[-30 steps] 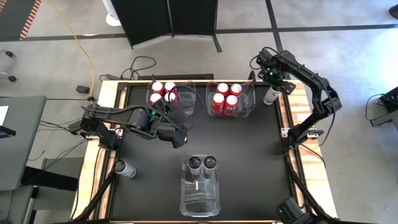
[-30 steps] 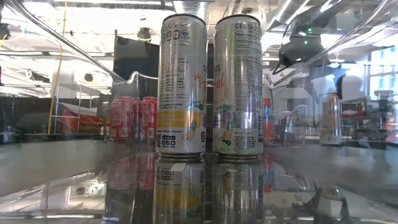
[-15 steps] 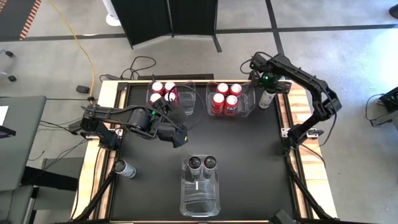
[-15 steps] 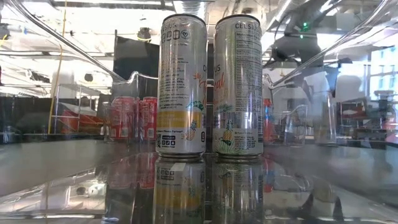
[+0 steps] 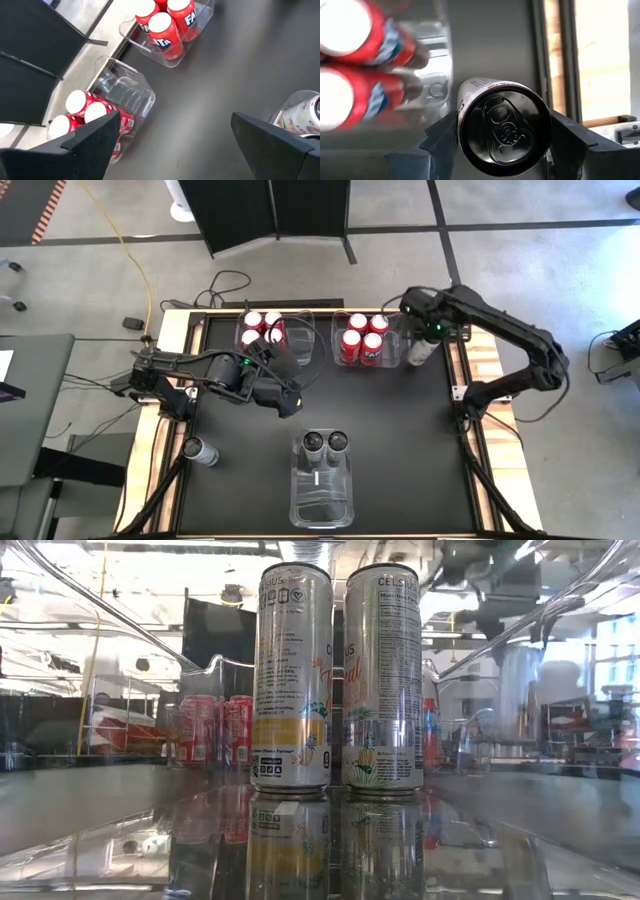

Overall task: Sort soda cans
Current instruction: Put the white yellow soda can into the bottom transparent bin

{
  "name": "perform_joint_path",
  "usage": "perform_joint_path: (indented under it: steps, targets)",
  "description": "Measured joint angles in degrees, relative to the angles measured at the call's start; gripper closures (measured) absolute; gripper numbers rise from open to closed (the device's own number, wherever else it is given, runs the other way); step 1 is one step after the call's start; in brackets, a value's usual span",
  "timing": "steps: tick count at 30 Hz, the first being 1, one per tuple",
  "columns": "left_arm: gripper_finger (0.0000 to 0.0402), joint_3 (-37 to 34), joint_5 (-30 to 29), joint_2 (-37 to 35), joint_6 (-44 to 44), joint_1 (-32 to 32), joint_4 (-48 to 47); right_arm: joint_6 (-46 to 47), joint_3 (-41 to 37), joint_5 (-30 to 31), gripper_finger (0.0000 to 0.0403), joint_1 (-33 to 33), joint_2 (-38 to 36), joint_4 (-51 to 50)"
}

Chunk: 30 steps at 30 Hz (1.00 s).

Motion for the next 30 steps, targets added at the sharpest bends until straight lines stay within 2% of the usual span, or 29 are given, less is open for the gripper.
perform_joint_path:
  steps: [11,16,25,30]
  targets:
    - [0.0026,0.00,-1.92,0.00,-1.85,-0.04,0.52,11.05,0.00,0.11,0.0142,27.01,-0.42,-2.60]
    - [0.0026,0.00,-1.92,0.00,-2.73,-0.63,1.02,10.98,0.02,2.36,0.0142,37.66,2.36,-2.76]
    - [0.0026,0.00,-1.48,0.00,-4.28,-2.81,3.96,11.08,0.02,3.06,0.0142,49.69,12.38,0.49]
    - [0.0026,0.00,-1.45,0.00,-7.24,-5.39,4.02,13.59,0.17,4.56,0.0139,54.42,14.89,3.32]
